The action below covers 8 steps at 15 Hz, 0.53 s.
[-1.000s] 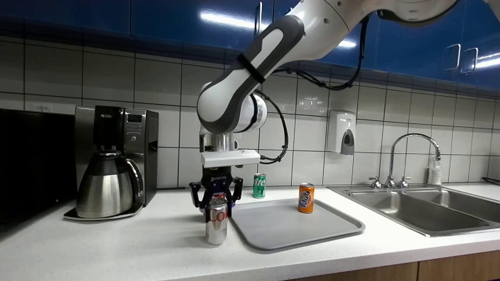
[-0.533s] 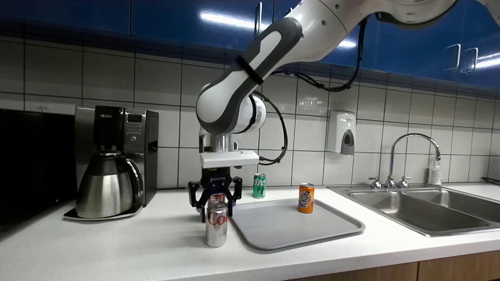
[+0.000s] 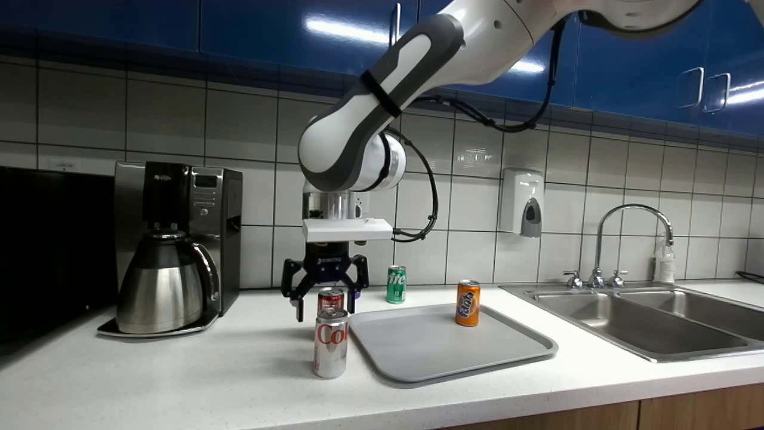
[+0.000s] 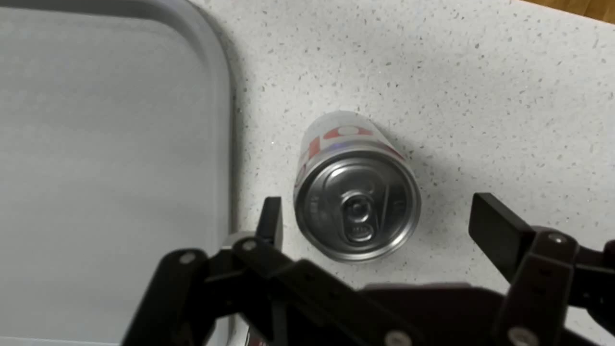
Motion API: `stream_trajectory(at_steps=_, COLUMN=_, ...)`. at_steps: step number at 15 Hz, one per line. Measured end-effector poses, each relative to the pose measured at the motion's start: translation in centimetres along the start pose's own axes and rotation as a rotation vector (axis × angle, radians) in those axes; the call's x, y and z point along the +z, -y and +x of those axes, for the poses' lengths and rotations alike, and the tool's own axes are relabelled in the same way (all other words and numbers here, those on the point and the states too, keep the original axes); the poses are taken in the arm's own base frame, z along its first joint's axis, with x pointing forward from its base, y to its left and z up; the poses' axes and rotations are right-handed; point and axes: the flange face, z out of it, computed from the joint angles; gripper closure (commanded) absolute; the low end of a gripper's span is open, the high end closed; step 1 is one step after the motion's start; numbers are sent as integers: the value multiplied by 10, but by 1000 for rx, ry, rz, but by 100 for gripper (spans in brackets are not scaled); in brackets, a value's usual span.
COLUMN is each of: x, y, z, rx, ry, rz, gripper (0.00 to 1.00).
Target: Remove the silver and orange cans from the tray.
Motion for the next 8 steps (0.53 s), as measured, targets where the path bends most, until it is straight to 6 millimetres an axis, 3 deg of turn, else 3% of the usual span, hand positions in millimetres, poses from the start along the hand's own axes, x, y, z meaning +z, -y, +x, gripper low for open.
stream_trajectory(at_steps=5, x=-37, y=-9, z=2, rx=12, ry=-52, rz=6, gripper=0)
stream_trajectory(at_steps=8, x=-49, y=-33, z=2, rx=37, ry=-66, rz=-1, gripper=0)
